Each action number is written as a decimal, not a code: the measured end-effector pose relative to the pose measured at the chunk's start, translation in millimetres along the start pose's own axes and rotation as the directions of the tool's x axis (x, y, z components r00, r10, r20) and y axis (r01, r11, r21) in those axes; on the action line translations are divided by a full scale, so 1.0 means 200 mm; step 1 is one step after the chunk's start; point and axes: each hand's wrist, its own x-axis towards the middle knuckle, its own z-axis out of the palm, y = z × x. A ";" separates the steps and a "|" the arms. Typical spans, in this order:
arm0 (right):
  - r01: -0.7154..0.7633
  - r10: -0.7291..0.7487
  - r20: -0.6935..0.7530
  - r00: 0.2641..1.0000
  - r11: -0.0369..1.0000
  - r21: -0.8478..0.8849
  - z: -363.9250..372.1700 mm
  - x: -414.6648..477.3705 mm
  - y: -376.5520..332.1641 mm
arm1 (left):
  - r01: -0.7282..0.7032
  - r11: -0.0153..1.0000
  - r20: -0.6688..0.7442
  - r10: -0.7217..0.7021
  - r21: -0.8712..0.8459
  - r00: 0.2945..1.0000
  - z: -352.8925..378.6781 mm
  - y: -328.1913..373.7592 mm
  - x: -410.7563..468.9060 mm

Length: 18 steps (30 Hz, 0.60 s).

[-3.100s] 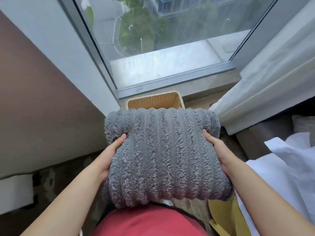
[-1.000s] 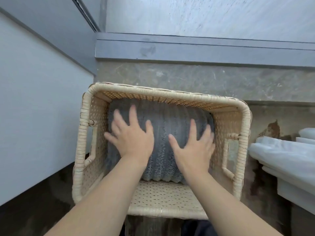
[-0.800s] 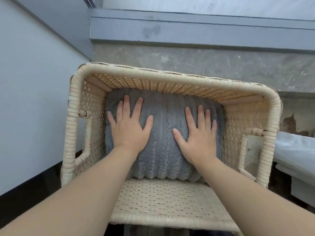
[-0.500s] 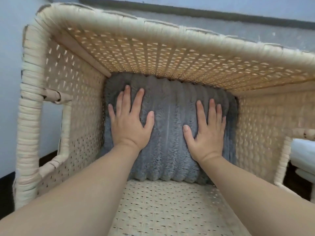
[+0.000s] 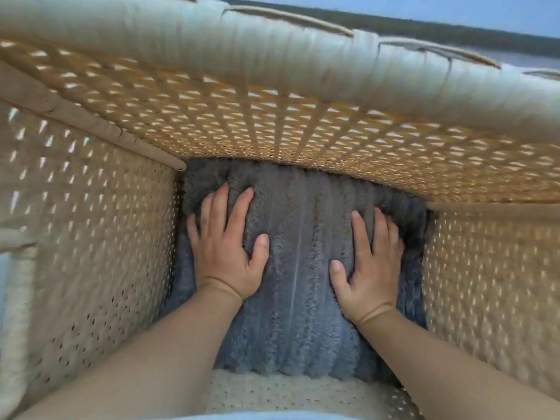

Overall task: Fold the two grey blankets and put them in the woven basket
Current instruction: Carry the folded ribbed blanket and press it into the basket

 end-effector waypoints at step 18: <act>-0.176 0.180 0.216 0.960 0.984 -0.038 -0.50 -0.14 -0.18 | 0.144 0.989 0.140 -0.139 -0.030 0.980 -0.52 0.30 -0.14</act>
